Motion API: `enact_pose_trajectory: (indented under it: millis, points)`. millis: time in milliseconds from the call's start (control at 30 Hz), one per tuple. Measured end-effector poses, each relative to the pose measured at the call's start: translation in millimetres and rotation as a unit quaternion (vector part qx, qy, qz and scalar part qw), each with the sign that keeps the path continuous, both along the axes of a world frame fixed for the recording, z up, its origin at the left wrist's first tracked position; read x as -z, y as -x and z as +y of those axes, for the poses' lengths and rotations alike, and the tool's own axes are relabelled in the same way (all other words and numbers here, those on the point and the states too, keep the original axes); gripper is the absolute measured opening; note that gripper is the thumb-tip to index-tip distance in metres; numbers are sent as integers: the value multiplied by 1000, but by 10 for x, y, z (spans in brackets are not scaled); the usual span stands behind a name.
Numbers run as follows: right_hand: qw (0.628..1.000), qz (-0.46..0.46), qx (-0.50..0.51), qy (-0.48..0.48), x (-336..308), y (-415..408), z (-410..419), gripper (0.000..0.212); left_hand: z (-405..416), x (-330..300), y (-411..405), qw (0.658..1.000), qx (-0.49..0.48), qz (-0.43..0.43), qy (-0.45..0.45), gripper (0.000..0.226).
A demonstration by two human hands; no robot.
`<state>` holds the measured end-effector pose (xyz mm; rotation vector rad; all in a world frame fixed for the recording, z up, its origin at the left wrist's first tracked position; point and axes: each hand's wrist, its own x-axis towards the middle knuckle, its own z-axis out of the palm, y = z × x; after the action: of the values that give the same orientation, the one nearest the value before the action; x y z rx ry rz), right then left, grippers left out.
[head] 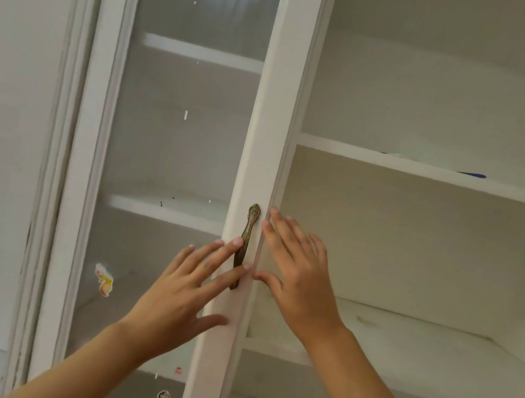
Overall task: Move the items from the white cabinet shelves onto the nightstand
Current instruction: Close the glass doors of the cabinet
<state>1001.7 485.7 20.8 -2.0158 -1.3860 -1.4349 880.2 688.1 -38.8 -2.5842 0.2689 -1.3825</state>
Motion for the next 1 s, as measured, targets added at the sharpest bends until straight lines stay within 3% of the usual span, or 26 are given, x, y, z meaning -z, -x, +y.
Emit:
enact_pose_trajectory:
  millis: [500,1000]
  points:
    - [997,12,-69,-11,25,-654,204,88,80,10,-513,999,-28,-36,-1,110]
    - [996,41,-84,-9,59,-685,223,85,82,31,-543,998,-1,-51,25,107]
